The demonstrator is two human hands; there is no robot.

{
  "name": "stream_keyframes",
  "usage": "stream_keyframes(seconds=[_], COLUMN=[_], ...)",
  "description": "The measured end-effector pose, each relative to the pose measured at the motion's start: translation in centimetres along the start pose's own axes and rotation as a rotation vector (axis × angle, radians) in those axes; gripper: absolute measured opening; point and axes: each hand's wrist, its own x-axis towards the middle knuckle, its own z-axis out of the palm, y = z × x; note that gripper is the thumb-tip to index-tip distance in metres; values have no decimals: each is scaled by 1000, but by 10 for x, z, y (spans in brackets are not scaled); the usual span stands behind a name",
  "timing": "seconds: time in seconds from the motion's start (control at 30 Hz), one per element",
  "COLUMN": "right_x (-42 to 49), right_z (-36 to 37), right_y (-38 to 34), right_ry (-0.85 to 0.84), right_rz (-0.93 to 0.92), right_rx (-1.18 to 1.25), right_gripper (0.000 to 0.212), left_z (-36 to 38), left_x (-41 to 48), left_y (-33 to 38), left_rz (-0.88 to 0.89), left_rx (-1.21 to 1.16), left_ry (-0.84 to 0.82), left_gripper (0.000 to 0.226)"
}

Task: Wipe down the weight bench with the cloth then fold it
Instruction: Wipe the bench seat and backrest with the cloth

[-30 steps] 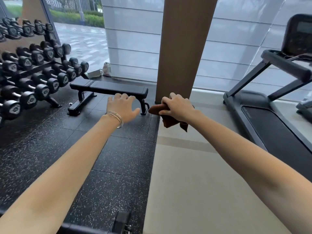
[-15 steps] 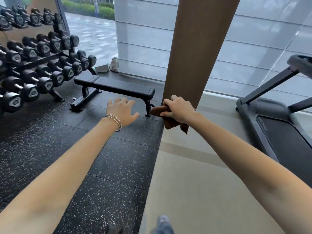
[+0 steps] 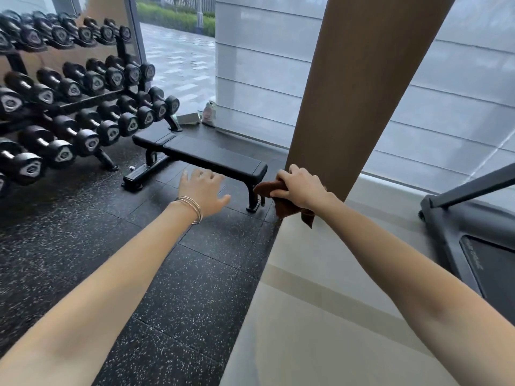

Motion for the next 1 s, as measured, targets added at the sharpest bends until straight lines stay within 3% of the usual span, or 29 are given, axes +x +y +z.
stream_keyframes(seconds=[0.47, 1.0], right_x=[137, 381], right_z=[23, 3], right_y=[57, 81], right_ry=[-9, -13], right_rz=[-24, 76], right_rx=[18, 1], right_gripper=[45, 44], left_z=[34, 48], left_x=[156, 411], left_y=[3, -77], left_rz=[50, 155], left_rx=[12, -1], left_ry=[-45, -26], left_gripper=[61, 62])
